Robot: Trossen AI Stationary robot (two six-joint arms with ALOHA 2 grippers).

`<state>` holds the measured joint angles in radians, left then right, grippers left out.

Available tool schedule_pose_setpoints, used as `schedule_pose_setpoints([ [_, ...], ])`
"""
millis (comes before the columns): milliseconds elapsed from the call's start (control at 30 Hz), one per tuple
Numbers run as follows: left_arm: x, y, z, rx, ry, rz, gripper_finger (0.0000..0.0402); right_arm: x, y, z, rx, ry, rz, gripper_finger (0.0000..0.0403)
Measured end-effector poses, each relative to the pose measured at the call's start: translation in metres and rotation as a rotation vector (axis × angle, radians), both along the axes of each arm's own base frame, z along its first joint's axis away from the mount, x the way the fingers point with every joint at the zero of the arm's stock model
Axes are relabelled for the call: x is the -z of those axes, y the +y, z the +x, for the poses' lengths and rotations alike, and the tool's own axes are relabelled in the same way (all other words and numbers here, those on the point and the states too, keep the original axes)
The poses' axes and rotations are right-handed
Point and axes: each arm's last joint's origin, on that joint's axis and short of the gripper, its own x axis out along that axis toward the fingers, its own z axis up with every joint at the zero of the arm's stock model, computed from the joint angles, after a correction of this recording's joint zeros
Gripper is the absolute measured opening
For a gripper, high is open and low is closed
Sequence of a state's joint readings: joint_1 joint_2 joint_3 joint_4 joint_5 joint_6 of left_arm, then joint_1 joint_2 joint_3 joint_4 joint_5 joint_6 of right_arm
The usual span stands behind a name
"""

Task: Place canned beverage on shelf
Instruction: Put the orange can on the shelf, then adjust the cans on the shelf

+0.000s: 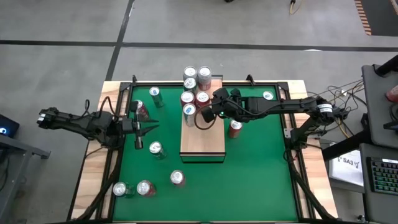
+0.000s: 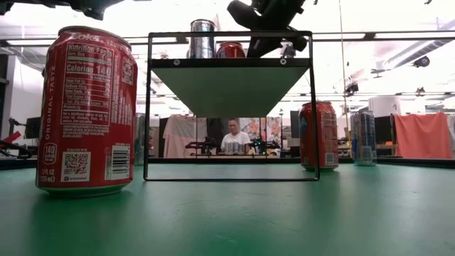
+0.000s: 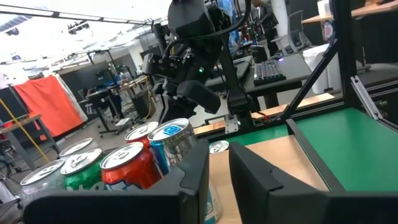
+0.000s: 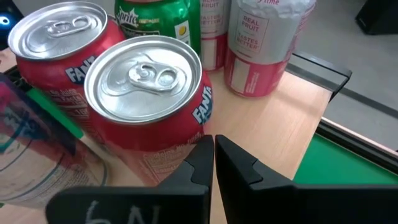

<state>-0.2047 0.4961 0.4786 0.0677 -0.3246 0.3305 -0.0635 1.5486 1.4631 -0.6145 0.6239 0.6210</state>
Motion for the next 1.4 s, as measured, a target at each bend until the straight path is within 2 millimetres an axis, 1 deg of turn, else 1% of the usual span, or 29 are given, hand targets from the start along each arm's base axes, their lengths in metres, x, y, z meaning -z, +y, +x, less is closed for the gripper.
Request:
schedule_pose_setpoints([
  [100, 0.0, 0.0, 0.0, -0.011, 0.002, 0.0, 0.0038, 0.0, 0.0, 0.0, 0.002, 0.0, 0.002, 0.0009],
  [233, 0.003, 0.002, 0.004, -0.082, 0.026, 0.011, 0.0037, -0.002, 0.0, -0.002, 0.002, 0.001, 0.002, 0.0009],
  [433, 0.017, 0.006, 0.023, -0.163, 0.117, 0.029, 0.0037, -0.015, 0.0, -0.009, -0.002, -0.017, -0.006, 0.0009],
  [567, 0.025, 0.018, 0.038, -0.244, 0.174, 0.07, 0.0037, -0.019, 0.001, -0.01, -0.008, -0.023, -0.016, 0.0009],
  [667, 0.027, 0.03, 0.048, -0.304, 0.174, 0.081, 0.0037, -0.02, 0.001, -0.01, -0.014, -0.02, -0.022, 0.0009],
  [800, 0.033, 0.043, 0.057, -0.33, 0.189, 0.078, 0.0037, -0.02, 0.001, -0.01, -0.014, -0.019, -0.022, 0.0009],
  [933, 0.037, 0.051, 0.064, -0.332, 0.192, 0.075, 0.0037, -0.02, 0.001, -0.01, -0.016, -0.016, -0.025, 0.0009],
  [1067, 0.038, 0.052, 0.066, -0.335, 0.198, 0.076, 0.0037, -0.021, 0.002, -0.01, -0.023, -0.016, -0.027, 0.0009],
  [1133, 0.038, 0.052, 0.066, -0.333, 0.198, 0.076, 0.0037, -0.026, 0.005, -0.01, -0.033, -0.029, -0.027, 0.0009],
  [1267, 0.036, 0.051, 0.062, -0.333, 0.205, 0.079, 0.0037, -0.038, 0.02, -0.01, -0.077, -0.071, -0.027, 0.0009],
  [1400, 0.034, 0.05, 0.056, -0.332, 0.21, 0.081, 0.0037, -0.042, 0.037, -0.006, -0.143, -0.127, 0.03, 0.0009],
])
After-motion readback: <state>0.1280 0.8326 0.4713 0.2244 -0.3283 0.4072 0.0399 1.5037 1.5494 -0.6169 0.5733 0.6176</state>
